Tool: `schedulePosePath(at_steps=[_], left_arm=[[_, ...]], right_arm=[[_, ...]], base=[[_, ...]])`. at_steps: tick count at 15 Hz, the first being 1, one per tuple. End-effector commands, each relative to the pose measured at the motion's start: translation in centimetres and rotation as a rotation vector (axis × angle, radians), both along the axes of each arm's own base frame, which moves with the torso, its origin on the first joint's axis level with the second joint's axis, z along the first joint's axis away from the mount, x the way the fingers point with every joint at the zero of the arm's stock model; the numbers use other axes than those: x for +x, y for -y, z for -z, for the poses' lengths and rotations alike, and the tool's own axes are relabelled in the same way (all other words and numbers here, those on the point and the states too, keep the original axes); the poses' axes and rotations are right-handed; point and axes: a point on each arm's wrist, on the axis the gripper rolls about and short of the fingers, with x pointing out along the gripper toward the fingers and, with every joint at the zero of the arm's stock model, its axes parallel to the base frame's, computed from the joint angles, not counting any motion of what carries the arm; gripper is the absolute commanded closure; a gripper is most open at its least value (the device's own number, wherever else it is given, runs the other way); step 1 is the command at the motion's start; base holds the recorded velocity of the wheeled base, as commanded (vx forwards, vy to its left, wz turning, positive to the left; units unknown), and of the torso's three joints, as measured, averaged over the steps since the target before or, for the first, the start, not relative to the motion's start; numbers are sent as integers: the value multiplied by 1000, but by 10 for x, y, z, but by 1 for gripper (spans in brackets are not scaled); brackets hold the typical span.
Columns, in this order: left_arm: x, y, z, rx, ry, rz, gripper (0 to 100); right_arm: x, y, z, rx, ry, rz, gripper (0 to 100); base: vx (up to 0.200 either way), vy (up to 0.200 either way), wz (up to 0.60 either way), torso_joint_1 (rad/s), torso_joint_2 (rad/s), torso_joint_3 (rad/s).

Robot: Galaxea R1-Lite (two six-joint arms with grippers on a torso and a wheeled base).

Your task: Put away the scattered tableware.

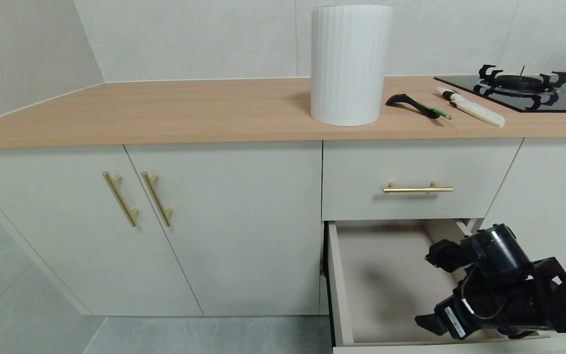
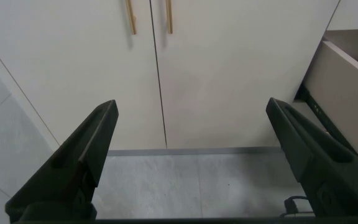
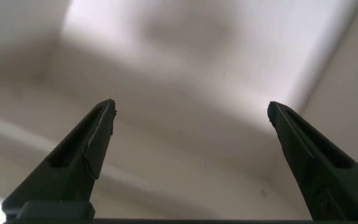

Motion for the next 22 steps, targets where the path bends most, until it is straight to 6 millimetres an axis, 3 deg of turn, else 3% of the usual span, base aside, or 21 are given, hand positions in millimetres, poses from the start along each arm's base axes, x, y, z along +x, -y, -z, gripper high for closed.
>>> schedulePosePath(at_steps=[1,10,13,17,22], left_arm=[[0,0,0,0,0,-1,0],[0,0,0,0,0,-1,0],[0,0,0,0,0,-1,0],[0,0,0,0,0,-1,0],[0,0,0,0,0,-1,0]], right_arm=[[-9,2,-8,-27,-13,-36,0],[-39,7,-13,-182,-208,-167,0],[-29,3,-23,-150,-162,-135,0],[-7,-5,-47,42,-50,74,0],[7,0,-53,115,81,123,0]], base=[[0,0,0,0,0,0],[0,0,0,0,0,0],[0,0,0,0,0,0],[0,0,0,0,0,0],[0,0,0,0,0,0]])
